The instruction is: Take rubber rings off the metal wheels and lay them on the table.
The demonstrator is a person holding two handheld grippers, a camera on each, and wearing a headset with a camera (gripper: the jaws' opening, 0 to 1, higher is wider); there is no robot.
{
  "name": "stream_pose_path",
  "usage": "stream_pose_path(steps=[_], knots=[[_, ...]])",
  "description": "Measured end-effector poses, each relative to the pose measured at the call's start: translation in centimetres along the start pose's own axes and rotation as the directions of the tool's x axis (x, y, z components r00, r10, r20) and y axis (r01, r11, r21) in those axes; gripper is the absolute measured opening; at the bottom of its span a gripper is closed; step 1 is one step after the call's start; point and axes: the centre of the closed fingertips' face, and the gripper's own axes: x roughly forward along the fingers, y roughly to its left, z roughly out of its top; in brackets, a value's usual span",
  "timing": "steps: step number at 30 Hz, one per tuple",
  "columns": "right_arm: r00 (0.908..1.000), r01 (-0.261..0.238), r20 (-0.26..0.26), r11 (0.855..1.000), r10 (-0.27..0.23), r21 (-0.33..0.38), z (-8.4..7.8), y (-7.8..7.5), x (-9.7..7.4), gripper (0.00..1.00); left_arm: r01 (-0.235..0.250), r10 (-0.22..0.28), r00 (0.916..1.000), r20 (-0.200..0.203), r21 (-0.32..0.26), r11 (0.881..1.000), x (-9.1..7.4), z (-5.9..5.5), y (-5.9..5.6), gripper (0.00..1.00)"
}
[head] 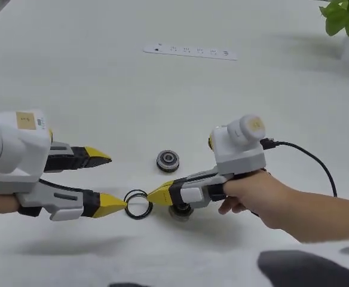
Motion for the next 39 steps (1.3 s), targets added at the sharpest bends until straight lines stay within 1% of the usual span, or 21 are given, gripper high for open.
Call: stream_pose_path(steps=[4, 12, 17, 27, 33, 39], knots=[[1.0, 0.004, -0.002, 1.0, -0.004, -0.006, -0.03, -0.03, 0.04, 0.0, 0.001, -0.001, 1.0, 0.0, -0.002, 1.0, 0.1, 0.07, -0.01, 0.53], [0.9992, 0.031, -0.023, 0.998, -0.033, -0.059, -0.25, -0.31, 0.12, 0.0, 0.001, -0.001, 1.0, -0.007, -0.004, 1.0, 0.14, -0.05, -0.15, 0.53], [0.9979, 0.05, -0.035, 0.994, -0.054, -0.093, -0.34, -0.56, 0.08, 0.04, 0.001, -0.001, 0.9999, -0.014, 0.0, 1.0, 0.15, -0.17, -0.21, 0.53], [0.9955, 0.065, -0.058, 0.986, -0.075, -0.155, -0.49, -0.61, 0.04, 0.09, 0.001, -0.001, 0.9999, -0.015, -0.001, 1.0, 0.13, -0.03, -0.27, 0.53], [0.9953, 0.067, -0.057, 0.984, -0.078, -0.164, -0.4, -0.85, -0.25, 0.09, 0.0, 0.0, 0.9998, -0.017, 0.0, 1.0, 0.09, 0.04, -0.13, 0.53], [0.9959, 0.079, -0.032, 0.982, -0.085, -0.171, 0.41, -0.96, -0.86, 0.09, 0.0, 0.0, 0.9998, -0.02, 0.001, 1.0, 0.24, 0.12, 0.09, 0.52]])
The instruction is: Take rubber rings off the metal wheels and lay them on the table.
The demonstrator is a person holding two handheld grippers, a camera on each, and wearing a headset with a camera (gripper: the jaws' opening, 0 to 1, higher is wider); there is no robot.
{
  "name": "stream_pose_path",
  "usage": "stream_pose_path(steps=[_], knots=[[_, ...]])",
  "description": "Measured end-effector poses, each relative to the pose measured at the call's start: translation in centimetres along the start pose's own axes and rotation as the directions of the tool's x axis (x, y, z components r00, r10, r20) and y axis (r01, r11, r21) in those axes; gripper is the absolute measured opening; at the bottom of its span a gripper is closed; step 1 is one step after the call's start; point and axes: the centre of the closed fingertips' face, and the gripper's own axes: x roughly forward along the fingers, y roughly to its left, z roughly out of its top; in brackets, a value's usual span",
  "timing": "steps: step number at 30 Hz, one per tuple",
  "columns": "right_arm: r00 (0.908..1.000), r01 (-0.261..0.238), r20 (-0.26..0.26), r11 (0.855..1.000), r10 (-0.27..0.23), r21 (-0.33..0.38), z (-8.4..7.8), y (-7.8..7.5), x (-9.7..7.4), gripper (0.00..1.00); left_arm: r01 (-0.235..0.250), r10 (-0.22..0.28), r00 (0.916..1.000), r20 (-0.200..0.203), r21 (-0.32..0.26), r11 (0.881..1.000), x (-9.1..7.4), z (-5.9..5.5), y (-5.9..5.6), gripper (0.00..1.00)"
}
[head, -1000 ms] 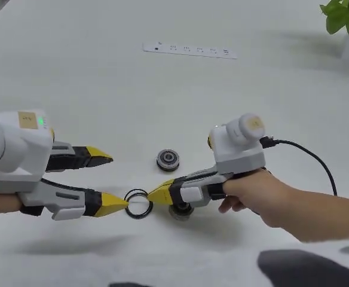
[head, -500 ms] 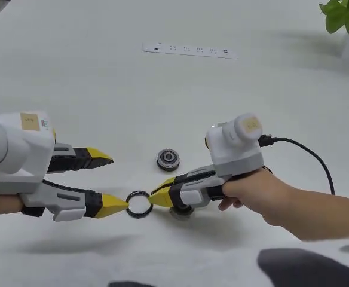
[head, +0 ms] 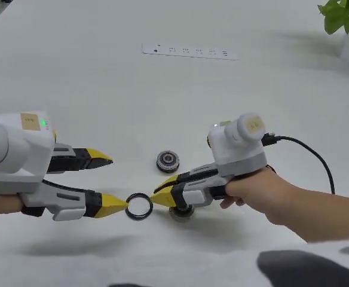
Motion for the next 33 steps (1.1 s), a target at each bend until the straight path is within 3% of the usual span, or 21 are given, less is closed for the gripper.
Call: stream_pose_path(steps=[12, 24, 33], knots=[[0.996, 0.052, 0.072, 0.999, -0.052, -0.001, 2.0, -1.5, -1.7, 0.09, -0.001, 0.001, 1.0, -0.002, 0.006, 1.0, 0.3, 0.5, 0.6, 0.52], [0.9839, 0.121, 0.133, 0.993, -0.119, -0.001, 3.6, -3.5, -3.6, 0.12, -0.016, 0.016, 0.9998, 0.012, 0.007, 1.0, 0.9, 1.8, 2.0, 0.52], [0.9739, 0.174, 0.151, 0.985, -0.17, -0.014, 4.0, -4.7, -4.6, 0.14, -0.017, 0.017, 0.9998, 0.011, 0.015, 1.0, 1.9, 2.6, 3.0, 0.51]])
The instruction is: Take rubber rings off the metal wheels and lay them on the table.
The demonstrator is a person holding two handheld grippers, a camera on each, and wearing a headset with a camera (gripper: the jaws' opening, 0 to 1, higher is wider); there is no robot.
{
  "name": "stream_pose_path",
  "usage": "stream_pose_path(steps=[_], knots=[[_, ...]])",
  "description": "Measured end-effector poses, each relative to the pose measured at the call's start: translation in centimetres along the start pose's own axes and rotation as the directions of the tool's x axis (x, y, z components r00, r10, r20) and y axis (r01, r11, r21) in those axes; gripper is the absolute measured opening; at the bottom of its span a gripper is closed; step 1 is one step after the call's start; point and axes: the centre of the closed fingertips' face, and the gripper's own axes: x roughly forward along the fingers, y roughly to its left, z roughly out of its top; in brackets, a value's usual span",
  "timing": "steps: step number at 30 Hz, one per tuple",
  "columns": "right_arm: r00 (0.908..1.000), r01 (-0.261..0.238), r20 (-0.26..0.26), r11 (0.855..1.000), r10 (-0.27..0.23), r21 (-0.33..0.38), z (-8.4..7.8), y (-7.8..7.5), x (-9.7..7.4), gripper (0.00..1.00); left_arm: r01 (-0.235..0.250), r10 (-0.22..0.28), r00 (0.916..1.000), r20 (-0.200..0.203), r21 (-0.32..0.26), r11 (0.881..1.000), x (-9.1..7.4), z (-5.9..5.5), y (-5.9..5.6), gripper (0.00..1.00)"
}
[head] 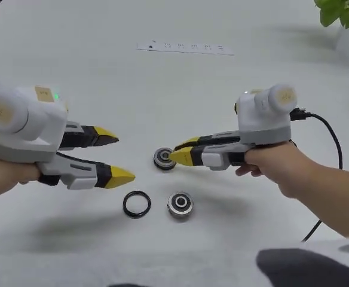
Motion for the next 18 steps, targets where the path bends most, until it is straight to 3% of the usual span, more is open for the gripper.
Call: stream_pose_path(steps=[10, 18], knots=[[0.998, 0.061, -0.011, 0.997, -0.062, -0.035, -0.6, -2.0, -0.7, 0.16, 0.01, -0.01, 0.9999, -0.006, 0.004, 1.0, 1.5, 0.6, 0.7, 0.5], [0.9966, 0.072, -0.034, 0.995, -0.074, -0.065, -1.4, -2.6, -0.6, 0.16, 0.017, -0.017, 0.9997, -0.017, -0.001, 1.0, 2.7, 0.5, 1.0, 0.48]])
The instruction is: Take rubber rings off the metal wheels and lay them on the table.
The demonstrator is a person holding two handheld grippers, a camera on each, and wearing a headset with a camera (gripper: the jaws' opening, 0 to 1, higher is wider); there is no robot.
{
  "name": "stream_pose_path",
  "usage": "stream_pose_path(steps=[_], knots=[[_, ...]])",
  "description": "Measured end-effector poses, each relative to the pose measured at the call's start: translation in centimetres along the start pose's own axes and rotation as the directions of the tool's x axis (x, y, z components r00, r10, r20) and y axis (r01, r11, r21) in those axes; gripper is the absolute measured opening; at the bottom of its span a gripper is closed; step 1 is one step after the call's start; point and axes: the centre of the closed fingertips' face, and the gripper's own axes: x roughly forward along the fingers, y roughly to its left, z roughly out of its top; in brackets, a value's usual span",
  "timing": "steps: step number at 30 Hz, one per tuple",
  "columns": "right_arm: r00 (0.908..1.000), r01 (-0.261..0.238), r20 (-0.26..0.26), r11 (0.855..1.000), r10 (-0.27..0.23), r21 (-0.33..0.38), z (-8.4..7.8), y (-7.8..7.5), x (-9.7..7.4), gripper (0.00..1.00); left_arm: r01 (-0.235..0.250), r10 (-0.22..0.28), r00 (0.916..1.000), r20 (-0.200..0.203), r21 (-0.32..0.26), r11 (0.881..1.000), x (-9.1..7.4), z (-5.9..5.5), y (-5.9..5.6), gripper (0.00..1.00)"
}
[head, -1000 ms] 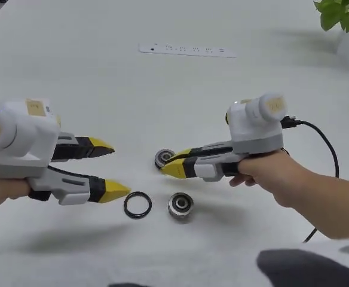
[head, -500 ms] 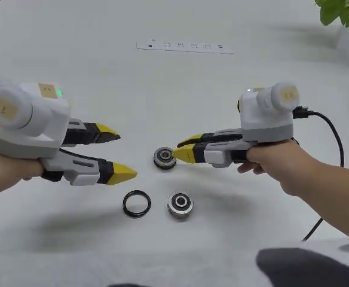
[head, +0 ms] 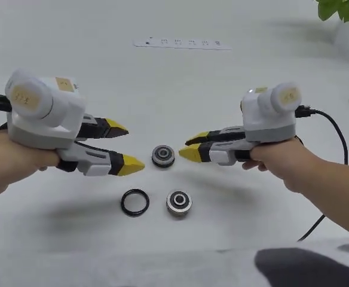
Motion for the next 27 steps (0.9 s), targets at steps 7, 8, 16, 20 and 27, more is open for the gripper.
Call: stream_pose_path(steps=[7, 8, 16, 20, 27], knots=[[0.9993, -0.016, -0.036, 0.999, 0.015, -0.04, -0.9, 0.5, 0.7, 0.16, 0.009, -0.009, 0.9999, -0.01, -0.004, 1.0, 1.1, -0.2, 0.1, 0.47], [0.9991, -0.018, -0.038, 0.999, 0.016, -0.044, -0.9, 0.5, 0.8, 0.16, 0.011, -0.011, 0.9999, -0.011, -0.004, 1.0, 1.2, -0.2, 0.1, 0.46], [0.9982, -0.025, -0.056, 0.997, 0.021, -0.067, -1.4, 0.5, 1.4, 0.16, 0.026, -0.026, 0.9996, -0.014, -0.005, 1.0, 2.3, 0.0, 0.0, 0.43], [0.9977, -0.029, -0.063, 0.996, 0.024, -0.08, -1.6, 0.6, 1.6, 0.16, 0.035, -0.035, 0.9993, -0.015, -0.003, 0.999, 2.8, 0.1, -0.2, 0.41], [0.9976, -0.027, -0.067, 0.995, 0.02, -0.097, -1.9, 0.3, 1.9, 0.16, 0.044, -0.044, 0.9989, -0.016, -0.003, 0.999, 3.5, 0.3, -0.3, 0.39]])
